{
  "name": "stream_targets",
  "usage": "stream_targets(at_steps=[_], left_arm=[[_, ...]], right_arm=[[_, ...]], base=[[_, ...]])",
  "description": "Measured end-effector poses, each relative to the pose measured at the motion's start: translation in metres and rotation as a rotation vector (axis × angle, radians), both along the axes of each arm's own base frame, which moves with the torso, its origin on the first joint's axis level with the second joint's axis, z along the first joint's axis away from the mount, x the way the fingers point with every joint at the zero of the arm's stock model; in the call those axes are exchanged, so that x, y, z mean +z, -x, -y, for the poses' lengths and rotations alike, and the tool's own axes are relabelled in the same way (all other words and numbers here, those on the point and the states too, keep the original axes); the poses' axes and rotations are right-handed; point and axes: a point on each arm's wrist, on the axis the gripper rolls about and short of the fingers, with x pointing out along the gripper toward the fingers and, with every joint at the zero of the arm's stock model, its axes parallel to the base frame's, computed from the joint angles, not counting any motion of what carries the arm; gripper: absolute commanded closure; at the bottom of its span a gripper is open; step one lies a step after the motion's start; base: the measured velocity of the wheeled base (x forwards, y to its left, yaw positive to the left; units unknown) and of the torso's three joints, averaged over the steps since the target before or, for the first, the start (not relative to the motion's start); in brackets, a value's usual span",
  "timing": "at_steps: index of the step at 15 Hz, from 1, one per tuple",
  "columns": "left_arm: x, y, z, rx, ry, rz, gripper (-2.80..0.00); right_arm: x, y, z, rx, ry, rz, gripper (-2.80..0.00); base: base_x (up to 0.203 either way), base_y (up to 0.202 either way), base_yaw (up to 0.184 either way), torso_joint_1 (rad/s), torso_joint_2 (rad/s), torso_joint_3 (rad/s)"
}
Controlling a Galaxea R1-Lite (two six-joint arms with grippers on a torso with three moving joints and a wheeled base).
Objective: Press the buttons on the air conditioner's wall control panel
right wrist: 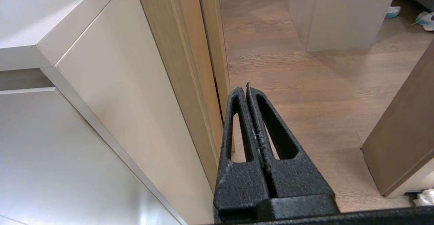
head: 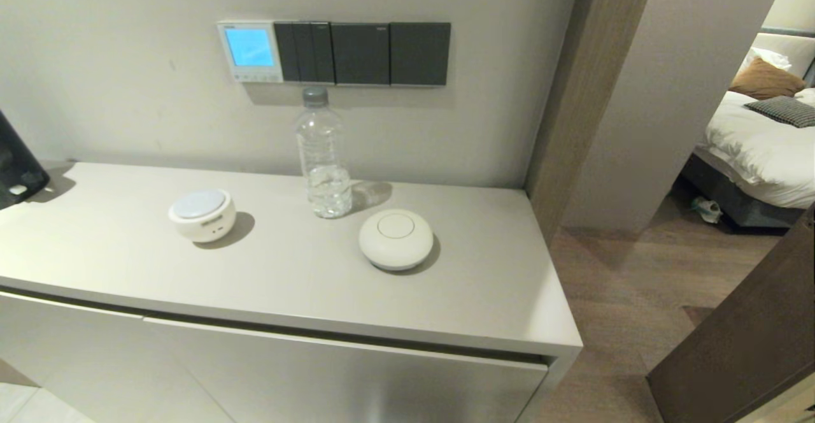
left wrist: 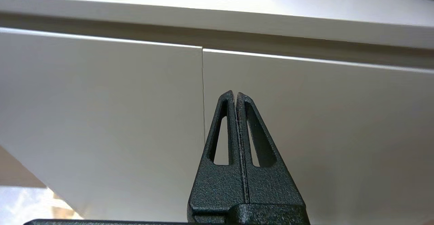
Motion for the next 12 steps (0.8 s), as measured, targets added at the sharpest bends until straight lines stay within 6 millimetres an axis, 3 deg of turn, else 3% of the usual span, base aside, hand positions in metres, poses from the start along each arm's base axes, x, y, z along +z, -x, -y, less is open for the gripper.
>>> stream_targets(at_steps=[12], left_arm=[[-0.0035, 0.0000, -0.0004, 0.014, -0.068, -0.038, 0.00]], right_arm=[[0.0000, 0.0000, 0.0000, 0.000, 0.000, 0.000, 0.00]], base=[[0.000, 0.000, 0.000, 0.000, 0.00, 0.000]])
